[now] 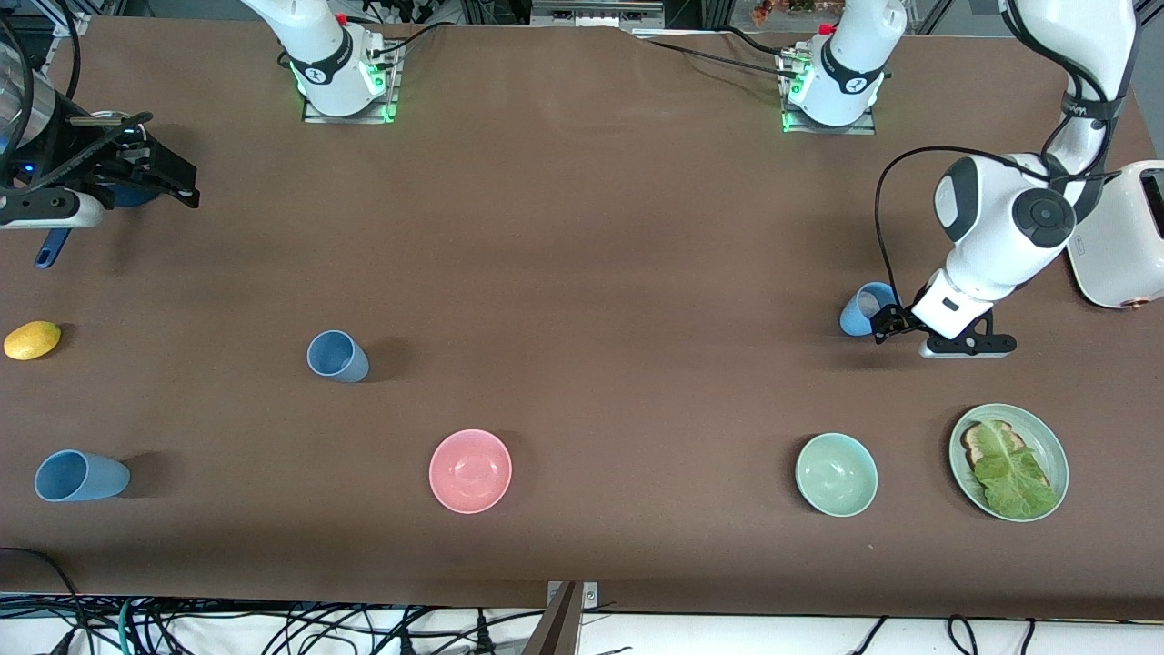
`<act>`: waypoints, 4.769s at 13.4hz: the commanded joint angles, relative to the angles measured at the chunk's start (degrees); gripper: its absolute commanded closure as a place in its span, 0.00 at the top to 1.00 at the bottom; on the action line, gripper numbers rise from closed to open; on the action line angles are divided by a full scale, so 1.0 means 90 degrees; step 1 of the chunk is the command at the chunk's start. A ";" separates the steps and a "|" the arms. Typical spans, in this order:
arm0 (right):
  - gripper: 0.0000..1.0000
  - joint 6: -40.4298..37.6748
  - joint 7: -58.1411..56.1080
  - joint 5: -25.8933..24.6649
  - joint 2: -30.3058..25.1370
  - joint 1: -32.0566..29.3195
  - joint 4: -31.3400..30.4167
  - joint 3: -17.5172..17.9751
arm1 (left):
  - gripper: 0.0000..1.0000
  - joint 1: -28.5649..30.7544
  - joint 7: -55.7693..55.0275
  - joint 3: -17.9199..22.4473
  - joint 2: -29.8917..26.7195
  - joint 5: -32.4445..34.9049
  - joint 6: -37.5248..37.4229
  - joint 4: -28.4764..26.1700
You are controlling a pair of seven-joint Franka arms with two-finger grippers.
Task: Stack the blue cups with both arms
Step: 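Reach the left gripper down to the blue cup holding tissue, then close the left gripper on the blue cup's rim, then lift and carry the blue cup with the left gripper toward table center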
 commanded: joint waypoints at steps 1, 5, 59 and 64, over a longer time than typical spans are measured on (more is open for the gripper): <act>1.00 -0.0097 -0.0090 -0.0002 -0.0077 -0.0005 0.0007 0.0003 | 1.00 0.0136 0.0378 0.0021 -0.0429 -0.0007 -0.0109 -0.0231; 1.00 -0.0097 -0.0090 -0.0002 -0.0077 -0.0005 0.0007 0.0003 | 1.00 0.0302 0.0740 0.0021 -0.0498 -0.0007 -0.0109 -0.0299; 1.00 -0.0107 -0.0090 -0.0002 -0.0077 -0.0005 -0.0022 -0.0007 | 0.00 -0.0215 -0.2469 -0.1129 -0.1474 -0.0104 -0.3125 0.0725; 1.00 -0.0107 -0.0090 -0.0002 -0.0067 -0.0005 -0.0022 -0.0017 | 0.00 -0.0410 -0.4462 -0.2165 -0.1426 -0.0114 -0.3293 0.1019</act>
